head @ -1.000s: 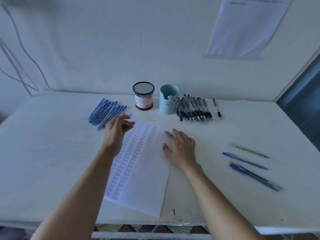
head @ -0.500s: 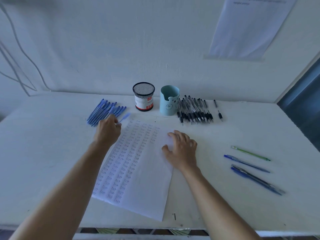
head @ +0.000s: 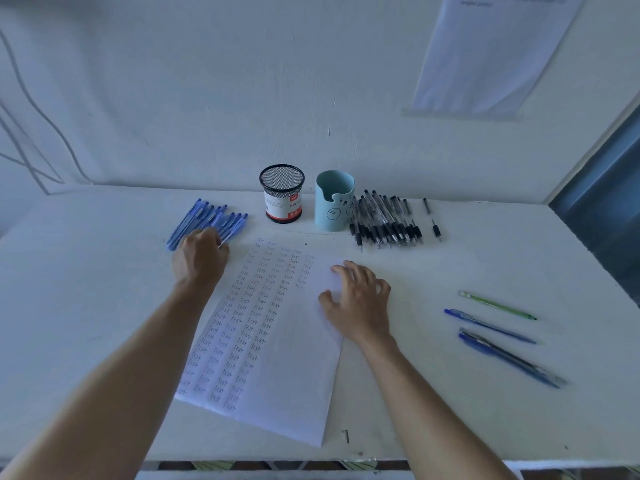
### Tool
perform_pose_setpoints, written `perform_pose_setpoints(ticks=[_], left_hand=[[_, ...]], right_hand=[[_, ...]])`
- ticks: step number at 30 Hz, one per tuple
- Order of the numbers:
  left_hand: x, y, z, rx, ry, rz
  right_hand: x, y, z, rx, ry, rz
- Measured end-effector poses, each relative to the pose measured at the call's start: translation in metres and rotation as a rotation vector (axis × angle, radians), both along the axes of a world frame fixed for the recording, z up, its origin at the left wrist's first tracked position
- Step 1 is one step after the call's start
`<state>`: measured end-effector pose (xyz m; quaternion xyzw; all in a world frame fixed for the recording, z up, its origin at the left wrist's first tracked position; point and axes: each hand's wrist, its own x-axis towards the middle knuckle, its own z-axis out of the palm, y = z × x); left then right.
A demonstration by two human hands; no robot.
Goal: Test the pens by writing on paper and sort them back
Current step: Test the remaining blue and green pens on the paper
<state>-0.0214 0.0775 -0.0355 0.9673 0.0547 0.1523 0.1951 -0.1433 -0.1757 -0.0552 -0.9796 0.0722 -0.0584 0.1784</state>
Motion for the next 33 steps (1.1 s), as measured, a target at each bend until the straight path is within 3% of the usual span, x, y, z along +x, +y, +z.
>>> perform_pose_setpoints(ticks=[4,8,11,17,23,28,33], left_hand=[[-0.005,-0.008,0.002,-0.046,-0.049,-0.013],[-0.027,-0.033,0.002,-0.091,-0.166,-0.28],[-0.05,-0.061,-0.005,-0.014,-0.063,-0.449],[-0.078,-0.099,-0.022,0.009,0.101,-0.48],[-0.084,-0.1,-0.023,0.052,0.086,-0.479],[-0.086,-0.1,-0.023,0.055,0.07,-0.482],[-0.086,-0.1,-0.021,0.06,0.075,-0.478]], right_hand=[[0.0,0.0,-0.001,-0.016,0.002,0.003],[0.0,0.001,0.0,-0.001,0.0,-0.001],[-0.001,0.001,0.002,0.01,0.024,0.004],[-0.002,-0.003,0.004,0.046,0.032,0.008],[-0.01,-0.035,0.02,0.382,-0.054,0.051],[-0.038,-0.083,0.04,0.007,-0.154,-0.258],[-0.059,-0.123,0.057,-0.135,0.273,-0.432]])
